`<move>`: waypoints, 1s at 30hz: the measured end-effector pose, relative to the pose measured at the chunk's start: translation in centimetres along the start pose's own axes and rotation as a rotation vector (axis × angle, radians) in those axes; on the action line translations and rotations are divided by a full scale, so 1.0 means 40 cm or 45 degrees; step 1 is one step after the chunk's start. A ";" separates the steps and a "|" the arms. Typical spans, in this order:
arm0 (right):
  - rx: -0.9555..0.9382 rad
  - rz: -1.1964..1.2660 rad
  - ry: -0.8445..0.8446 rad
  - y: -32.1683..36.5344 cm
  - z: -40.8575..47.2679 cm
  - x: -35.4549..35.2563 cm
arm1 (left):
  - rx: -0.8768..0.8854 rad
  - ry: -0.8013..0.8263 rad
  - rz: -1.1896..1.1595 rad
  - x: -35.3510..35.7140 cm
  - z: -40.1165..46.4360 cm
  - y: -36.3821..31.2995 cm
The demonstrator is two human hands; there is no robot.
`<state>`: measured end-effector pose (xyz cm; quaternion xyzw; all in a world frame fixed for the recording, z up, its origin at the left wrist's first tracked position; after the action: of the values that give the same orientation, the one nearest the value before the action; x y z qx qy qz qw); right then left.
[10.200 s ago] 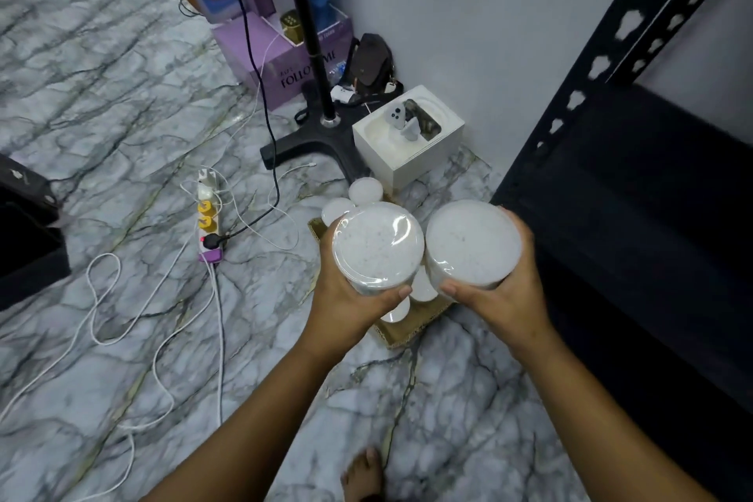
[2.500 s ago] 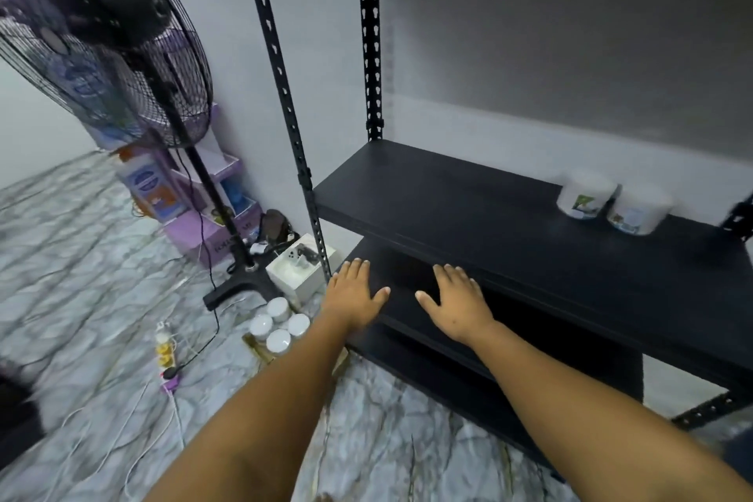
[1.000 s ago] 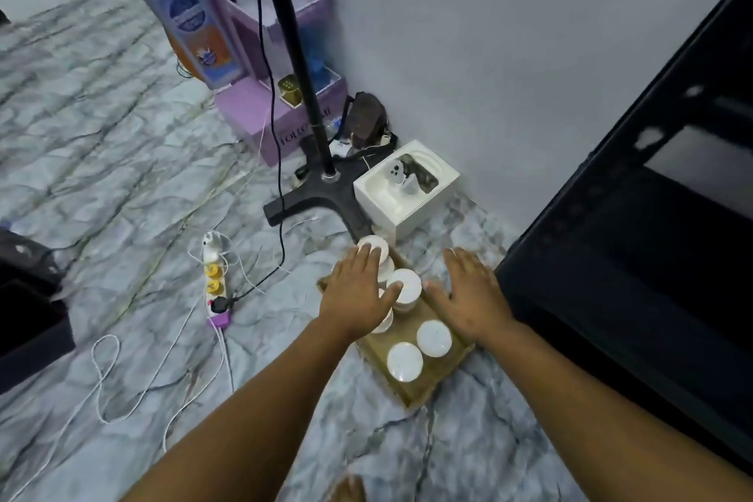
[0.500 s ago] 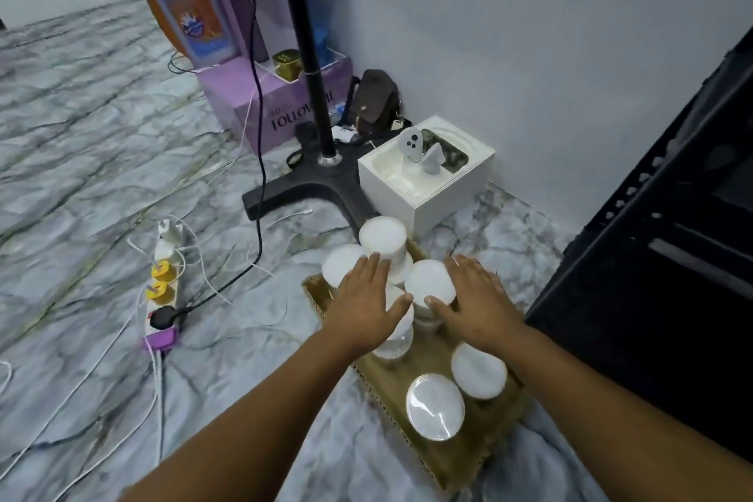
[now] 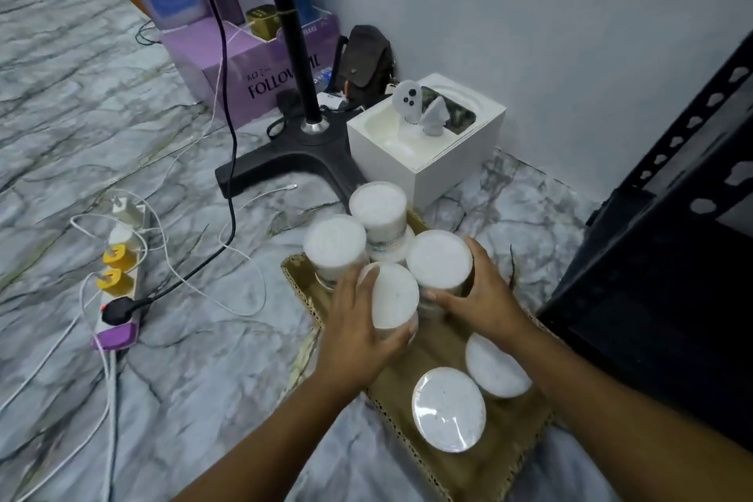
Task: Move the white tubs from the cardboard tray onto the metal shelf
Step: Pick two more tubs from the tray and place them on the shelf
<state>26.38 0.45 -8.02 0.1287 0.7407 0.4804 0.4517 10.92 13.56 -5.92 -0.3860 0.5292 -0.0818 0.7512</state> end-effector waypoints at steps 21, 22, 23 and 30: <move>-0.035 0.349 -0.068 0.000 0.017 0.021 | -0.359 0.055 -0.770 0.033 -0.017 0.058; -0.041 0.367 -0.085 0.004 0.013 0.017 | -0.356 0.047 -0.787 0.027 -0.020 0.053; -0.047 0.380 -0.103 0.009 0.008 0.011 | -0.342 0.041 -0.799 0.018 -0.023 0.046; -0.070 0.396 -0.080 0.038 -0.035 0.010 | -0.322 -0.071 -0.855 -0.053 -0.026 0.034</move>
<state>24.67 0.65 -6.80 0.2443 0.6839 0.5605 0.3980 8.73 15.13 -5.41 -0.6302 0.3581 -0.2473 0.6430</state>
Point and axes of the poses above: each hand's wrist, its own z-axis towards the middle knuckle, its own x-axis out of the palm, y = z × x, the point moved 7 cm from there along z, towards the middle knuckle, and after that the axes turned 4 degrees about -z, right-handed, at the moved point
